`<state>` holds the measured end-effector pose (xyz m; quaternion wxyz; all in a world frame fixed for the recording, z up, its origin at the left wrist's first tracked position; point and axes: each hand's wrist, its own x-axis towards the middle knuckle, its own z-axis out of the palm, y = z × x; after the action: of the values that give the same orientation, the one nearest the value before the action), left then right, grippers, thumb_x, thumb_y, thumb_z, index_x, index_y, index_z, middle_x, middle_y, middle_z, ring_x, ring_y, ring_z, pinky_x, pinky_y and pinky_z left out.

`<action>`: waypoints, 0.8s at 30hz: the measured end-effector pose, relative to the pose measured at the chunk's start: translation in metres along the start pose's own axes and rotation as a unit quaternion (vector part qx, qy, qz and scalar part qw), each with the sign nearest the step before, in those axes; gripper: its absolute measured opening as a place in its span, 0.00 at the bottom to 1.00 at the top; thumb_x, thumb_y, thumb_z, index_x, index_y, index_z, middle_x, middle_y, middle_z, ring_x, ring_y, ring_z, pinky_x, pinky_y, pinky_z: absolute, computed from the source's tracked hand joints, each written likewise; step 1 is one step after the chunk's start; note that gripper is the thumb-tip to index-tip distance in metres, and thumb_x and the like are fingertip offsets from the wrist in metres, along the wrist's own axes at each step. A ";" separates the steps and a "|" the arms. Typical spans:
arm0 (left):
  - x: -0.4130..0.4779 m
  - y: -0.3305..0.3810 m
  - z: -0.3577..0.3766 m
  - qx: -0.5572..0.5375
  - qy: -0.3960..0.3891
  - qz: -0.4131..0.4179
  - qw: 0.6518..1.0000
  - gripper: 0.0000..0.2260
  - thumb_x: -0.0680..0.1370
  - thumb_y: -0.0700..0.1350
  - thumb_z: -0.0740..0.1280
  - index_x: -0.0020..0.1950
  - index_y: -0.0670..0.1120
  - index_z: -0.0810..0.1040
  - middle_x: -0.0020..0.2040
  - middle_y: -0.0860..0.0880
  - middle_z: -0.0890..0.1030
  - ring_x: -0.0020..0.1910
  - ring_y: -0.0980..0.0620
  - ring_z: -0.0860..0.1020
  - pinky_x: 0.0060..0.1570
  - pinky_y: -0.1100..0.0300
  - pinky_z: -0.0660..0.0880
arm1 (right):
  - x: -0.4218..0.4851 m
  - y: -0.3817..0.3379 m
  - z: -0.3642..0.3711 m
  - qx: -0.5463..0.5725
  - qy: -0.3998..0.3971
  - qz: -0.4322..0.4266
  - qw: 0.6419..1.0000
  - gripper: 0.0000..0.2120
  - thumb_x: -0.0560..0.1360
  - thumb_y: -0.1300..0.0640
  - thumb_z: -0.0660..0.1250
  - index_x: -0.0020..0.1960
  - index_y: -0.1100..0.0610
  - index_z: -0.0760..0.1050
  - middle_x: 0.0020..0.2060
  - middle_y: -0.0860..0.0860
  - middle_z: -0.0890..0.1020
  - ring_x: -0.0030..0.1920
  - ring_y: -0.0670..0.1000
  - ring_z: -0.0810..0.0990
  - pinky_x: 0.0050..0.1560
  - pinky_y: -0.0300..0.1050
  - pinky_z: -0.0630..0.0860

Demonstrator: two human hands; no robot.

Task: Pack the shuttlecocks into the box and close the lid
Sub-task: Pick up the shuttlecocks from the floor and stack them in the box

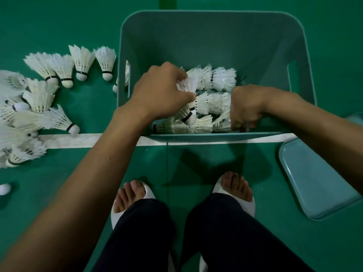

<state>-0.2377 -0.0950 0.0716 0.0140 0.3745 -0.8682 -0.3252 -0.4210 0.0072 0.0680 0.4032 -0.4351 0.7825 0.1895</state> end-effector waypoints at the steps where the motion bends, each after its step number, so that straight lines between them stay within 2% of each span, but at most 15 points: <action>1: 0.001 0.000 0.000 0.008 -0.008 -0.003 1.000 0.18 0.74 0.55 0.74 0.58 0.45 0.84 0.53 0.43 0.85 0.54 0.40 0.81 0.52 0.51 0.76 | 0.002 -0.003 0.001 0.019 -0.024 -0.012 0.999 0.05 0.73 0.63 0.75 0.39 0.62 0.82 0.26 0.51 0.84 0.23 0.49 0.81 0.33 0.42 0.80; 3: 0.004 0.001 0.000 0.009 -0.029 -0.011 0.999 0.18 0.74 0.54 0.74 0.59 0.47 0.84 0.56 0.43 0.84 0.56 0.40 0.81 0.56 0.50 0.76 | 0.003 -0.007 0.005 0.061 -0.052 -0.028 0.996 0.04 0.73 0.67 0.73 0.47 0.68 0.84 0.38 0.59 0.88 0.28 0.52 0.83 0.37 0.46 0.81; 4: 0.006 0.002 0.000 0.006 -0.038 -0.014 0.999 0.13 0.74 0.54 0.74 0.55 0.49 0.85 0.55 0.43 0.85 0.55 0.40 0.81 0.56 0.50 0.77 | 0.004 -0.008 0.007 0.073 -0.056 -0.033 0.995 0.06 0.74 0.69 0.71 0.50 0.68 0.84 0.40 0.60 0.87 0.28 0.52 0.82 0.34 0.43 0.80; 6: 0.010 0.004 -0.002 0.006 -0.059 -0.012 0.998 0.06 0.74 0.52 0.74 0.43 0.50 0.83 0.47 0.47 0.85 0.50 0.43 0.82 0.53 0.52 0.78 | 0.006 -0.007 0.009 0.084 -0.063 -0.043 0.994 0.08 0.74 0.69 0.69 0.51 0.69 0.84 0.41 0.63 0.87 0.27 0.52 0.80 0.28 0.39 0.74; 7: 0.011 0.007 -0.003 0.009 -0.068 -0.012 0.998 0.07 0.74 0.50 0.74 0.39 0.50 0.83 0.44 0.47 0.85 0.48 0.45 0.82 0.52 0.52 0.78 | 0.006 -0.007 0.009 0.082 -0.066 -0.048 0.993 0.08 0.74 0.69 0.68 0.51 0.70 0.84 0.42 0.66 0.86 0.29 0.54 0.79 0.30 0.40 0.73; 9: 0.014 0.010 -0.004 -0.001 -0.075 -0.012 0.997 0.06 0.74 0.48 0.74 0.38 0.49 0.83 0.42 0.48 0.85 0.46 0.47 0.82 0.50 0.54 0.78 | 0.005 -0.004 0.005 0.083 -0.081 -0.046 0.992 0.08 0.75 0.69 0.69 0.51 0.70 0.84 0.42 0.68 0.86 0.33 0.56 0.78 0.34 0.44 0.74; 11: 0.015 0.014 -0.005 -0.022 -0.079 -0.007 0.997 0.06 0.75 0.48 0.75 0.39 0.48 0.84 0.42 0.48 0.85 0.46 0.49 0.82 0.47 0.58 0.75 | -0.002 0.001 -0.004 0.060 -0.079 -0.036 0.994 0.06 0.76 0.66 0.71 0.49 0.70 0.84 0.35 0.61 0.87 0.30 0.55 0.81 0.32 0.41 0.76; 12: 0.016 0.016 -0.006 -0.036 -0.081 -0.004 0.996 0.06 0.75 0.47 0.75 0.40 0.48 0.84 0.42 0.48 0.85 0.46 0.49 0.82 0.46 0.59 0.74 | -0.006 0.005 -0.012 0.041 -0.058 -0.030 0.997 0.05 0.76 0.64 0.72 0.47 0.68 0.84 0.32 0.57 0.86 0.28 0.51 0.82 0.31 0.39 0.76; 14: 0.016 0.018 -0.007 -0.069 -0.095 0.001 0.993 0.07 0.75 0.48 0.76 0.39 0.48 0.84 0.41 0.50 0.85 0.45 0.52 0.82 0.46 0.61 0.74 | -0.017 0.014 -0.031 0.028 0.051 -0.048 0.997 0.02 0.74 0.60 0.75 0.45 0.59 0.86 0.29 0.50 0.86 0.25 0.40 0.81 0.35 0.39 0.77; 17: 0.016 0.025 -0.011 -0.127 -0.120 0.030 0.984 0.08 0.75 0.49 0.76 0.39 0.48 0.85 0.38 0.53 0.84 0.42 0.57 0.80 0.54 0.57 0.76 | -0.037 0.021 -0.045 0.132 0.186 -0.177 0.957 0.14 0.70 0.55 0.80 0.54 0.53 0.84 0.44 0.46 0.87 0.31 0.31 0.79 0.41 0.33 0.76; 18: 0.015 0.029 -0.012 -0.146 -0.122 0.043 0.981 0.07 0.75 0.49 0.76 0.40 0.48 0.85 0.38 0.53 0.84 0.41 0.59 0.79 0.54 0.57 0.76 | -0.043 0.019 -0.045 0.174 0.188 -0.219 0.941 0.15 0.69 0.54 0.81 0.55 0.53 0.84 0.45 0.45 0.86 0.33 0.34 0.81 0.39 0.30 0.76; 19: 0.015 0.032 -0.012 -0.165 -0.121 0.051 0.978 0.06 0.76 0.48 0.75 0.41 0.47 0.86 0.39 0.53 0.84 0.41 0.60 0.78 0.53 0.58 0.75 | -0.047 0.017 -0.043 0.200 0.177 -0.246 0.932 0.14 0.69 0.54 0.81 0.53 0.53 0.85 0.42 0.45 0.87 0.34 0.40 0.82 0.37 0.33 0.77; 21: 0.014 0.036 -0.012 -0.186 -0.118 0.058 0.974 0.06 0.76 0.47 0.75 0.43 0.46 0.86 0.41 0.49 0.85 0.40 0.60 0.78 0.51 0.60 0.74 | -0.050 0.014 -0.037 0.191 0.167 -0.259 0.932 0.08 0.70 0.54 0.80 0.47 0.54 0.86 0.37 0.48 0.87 0.37 0.52 0.84 0.40 0.46 0.80; 23: 0.011 0.038 -0.009 -0.187 -0.117 0.063 0.973 0.05 0.76 0.47 0.75 0.45 0.46 0.87 0.42 0.49 0.85 0.40 0.61 0.78 0.49 0.62 0.74 | -0.050 0.016 -0.031 0.161 0.184 -0.259 0.934 0.05 0.70 0.53 0.80 0.43 0.53 0.87 0.36 0.50 0.87 0.37 0.54 0.84 0.41 0.49 0.79; 24: 0.010 0.038 -0.006 -0.188 -0.112 0.061 0.974 0.04 0.76 0.47 0.76 0.47 0.46 0.87 0.43 0.51 0.86 0.42 0.62 0.79 0.49 0.64 0.74 | -0.050 0.019 -0.030 0.153 0.197 -0.249 0.936 0.05 0.70 0.52 0.80 0.42 0.53 0.87 0.35 0.50 0.86 0.36 0.52 0.82 0.39 0.47 0.77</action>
<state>-0.2680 -0.0855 0.0958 0.0070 0.2724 -0.8091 -0.5208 -0.4360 0.0240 0.1247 0.3368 -0.5778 0.7322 -0.1285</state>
